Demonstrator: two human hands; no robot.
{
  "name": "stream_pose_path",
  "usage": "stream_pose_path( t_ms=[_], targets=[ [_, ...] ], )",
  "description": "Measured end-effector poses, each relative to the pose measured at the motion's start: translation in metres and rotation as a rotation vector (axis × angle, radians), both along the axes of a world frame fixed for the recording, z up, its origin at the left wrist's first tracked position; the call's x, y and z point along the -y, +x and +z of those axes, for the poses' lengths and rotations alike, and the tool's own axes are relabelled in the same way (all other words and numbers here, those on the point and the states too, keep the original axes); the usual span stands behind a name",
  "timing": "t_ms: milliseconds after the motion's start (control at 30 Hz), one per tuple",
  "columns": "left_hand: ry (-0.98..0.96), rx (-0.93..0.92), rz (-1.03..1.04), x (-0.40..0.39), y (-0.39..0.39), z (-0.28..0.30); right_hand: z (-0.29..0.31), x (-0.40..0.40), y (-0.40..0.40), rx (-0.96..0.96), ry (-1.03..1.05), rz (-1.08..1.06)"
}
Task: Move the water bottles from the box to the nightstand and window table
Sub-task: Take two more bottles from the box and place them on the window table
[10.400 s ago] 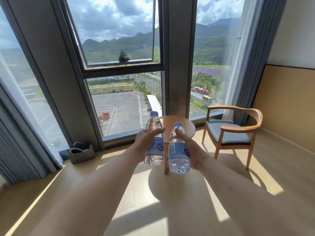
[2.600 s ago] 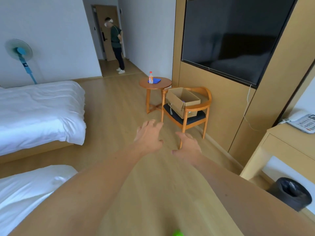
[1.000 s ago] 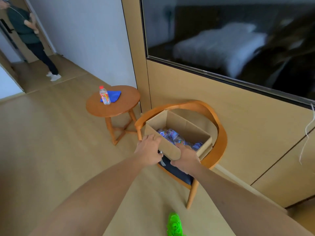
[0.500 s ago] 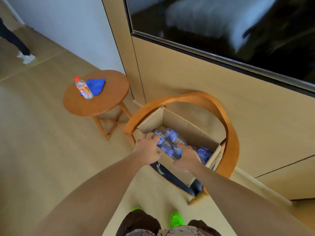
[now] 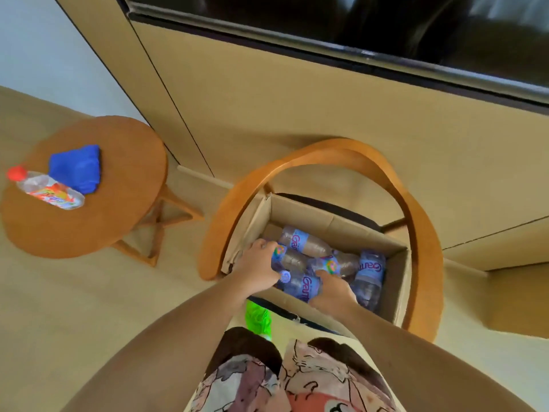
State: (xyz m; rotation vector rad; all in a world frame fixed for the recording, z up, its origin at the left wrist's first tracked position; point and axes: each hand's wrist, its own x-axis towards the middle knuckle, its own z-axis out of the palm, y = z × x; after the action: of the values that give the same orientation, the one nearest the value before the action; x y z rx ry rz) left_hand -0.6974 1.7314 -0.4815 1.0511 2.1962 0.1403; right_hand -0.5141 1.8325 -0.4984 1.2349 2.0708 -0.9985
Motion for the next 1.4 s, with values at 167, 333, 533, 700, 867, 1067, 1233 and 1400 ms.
stream_pose_path(
  t_ms=[167, 333, 533, 700, 867, 1067, 1233, 1400],
  targets=[
    [-0.067, 0.083, -0.119, -0.01, -0.037, -0.027, -0.018, 0.008, -0.033, 0.081, -0.037, -0.113],
    [-0.123, 0.171, -0.249, -0.013, -0.04, -0.054, -0.036, 0.013, -0.04, 0.183, -0.042, -0.156],
    [-0.139, 0.231, -0.3, -0.026, -0.037, -0.084, -0.064, 0.003, -0.043, 0.306, -0.06, -0.063],
    [-0.188, 0.262, -0.348, -0.03, -0.04, -0.104, -0.091, -0.006, -0.043, 0.36, -0.077, 0.036],
    [-0.241, 0.257, -0.46, -0.037, -0.036, -0.12, -0.112, -0.009, -0.054, 0.407, -0.092, 0.021],
    [-0.383, 0.345, -0.591, -0.06, -0.047, -0.125, -0.123, -0.005, -0.053, 0.382, -0.058, 0.01],
    [-0.403, 0.318, -0.608, -0.066, -0.052, -0.117, -0.116, -0.012, -0.043, 0.29, -0.021, 0.006],
    [-0.405, 0.336, -0.546, -0.074, -0.055, -0.101, -0.103, -0.025, -0.03, 0.243, -0.026, 0.011]
  ],
)
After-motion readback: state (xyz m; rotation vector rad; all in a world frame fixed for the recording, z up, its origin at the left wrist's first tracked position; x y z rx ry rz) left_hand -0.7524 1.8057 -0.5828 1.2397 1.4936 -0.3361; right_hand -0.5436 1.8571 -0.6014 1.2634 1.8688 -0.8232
